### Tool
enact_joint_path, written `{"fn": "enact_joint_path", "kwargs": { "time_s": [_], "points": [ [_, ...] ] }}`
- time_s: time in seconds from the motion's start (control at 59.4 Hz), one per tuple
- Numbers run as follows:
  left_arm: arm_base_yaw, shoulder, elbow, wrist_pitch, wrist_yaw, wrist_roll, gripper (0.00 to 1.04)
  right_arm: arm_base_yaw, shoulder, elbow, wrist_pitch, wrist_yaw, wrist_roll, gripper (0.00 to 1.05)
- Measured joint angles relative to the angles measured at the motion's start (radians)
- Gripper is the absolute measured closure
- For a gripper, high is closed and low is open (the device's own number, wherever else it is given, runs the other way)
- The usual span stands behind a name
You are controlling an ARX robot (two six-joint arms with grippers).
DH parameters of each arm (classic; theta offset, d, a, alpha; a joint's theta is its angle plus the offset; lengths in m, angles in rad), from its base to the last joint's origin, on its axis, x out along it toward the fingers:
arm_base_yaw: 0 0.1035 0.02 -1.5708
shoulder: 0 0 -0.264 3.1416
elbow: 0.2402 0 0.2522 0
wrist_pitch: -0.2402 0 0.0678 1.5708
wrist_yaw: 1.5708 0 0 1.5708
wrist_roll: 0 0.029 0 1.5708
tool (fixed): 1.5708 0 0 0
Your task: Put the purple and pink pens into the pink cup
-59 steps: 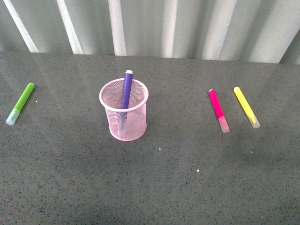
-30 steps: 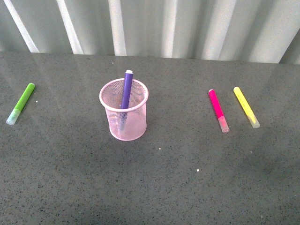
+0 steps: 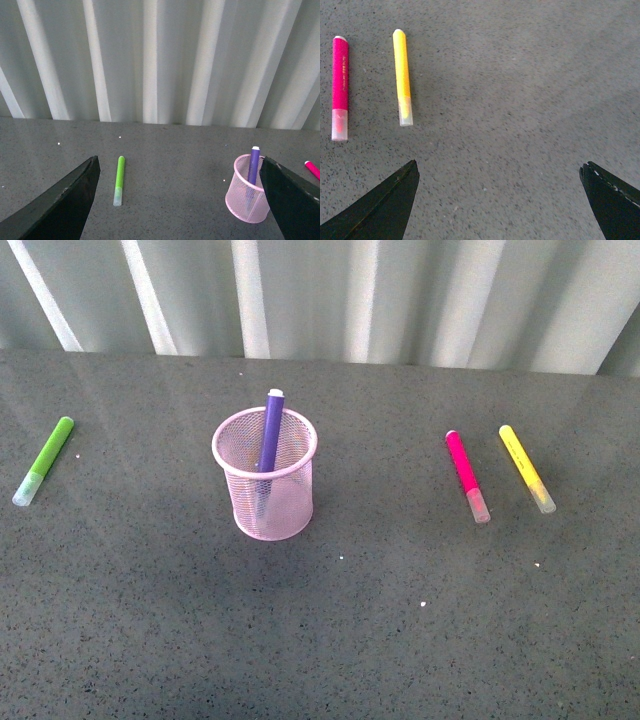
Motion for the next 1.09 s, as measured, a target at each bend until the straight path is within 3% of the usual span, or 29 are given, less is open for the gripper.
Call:
{"fn": "enact_joint_path", "kwargs": {
  "time_s": [0.269, 1.094],
  "points": [
    [0.000, 0.000, 0.000, 0.000, 0.000, 0.000, 0.07, 0.081, 0.262, 0.180, 0.045, 0.047, -0.008, 0.07],
    [0.000, 0.000, 0.000, 0.000, 0.000, 0.000, 0.07, 0.241, 0.733, 0.695, -0.078, -0.060, 0.156, 0.07]
  ]
}}
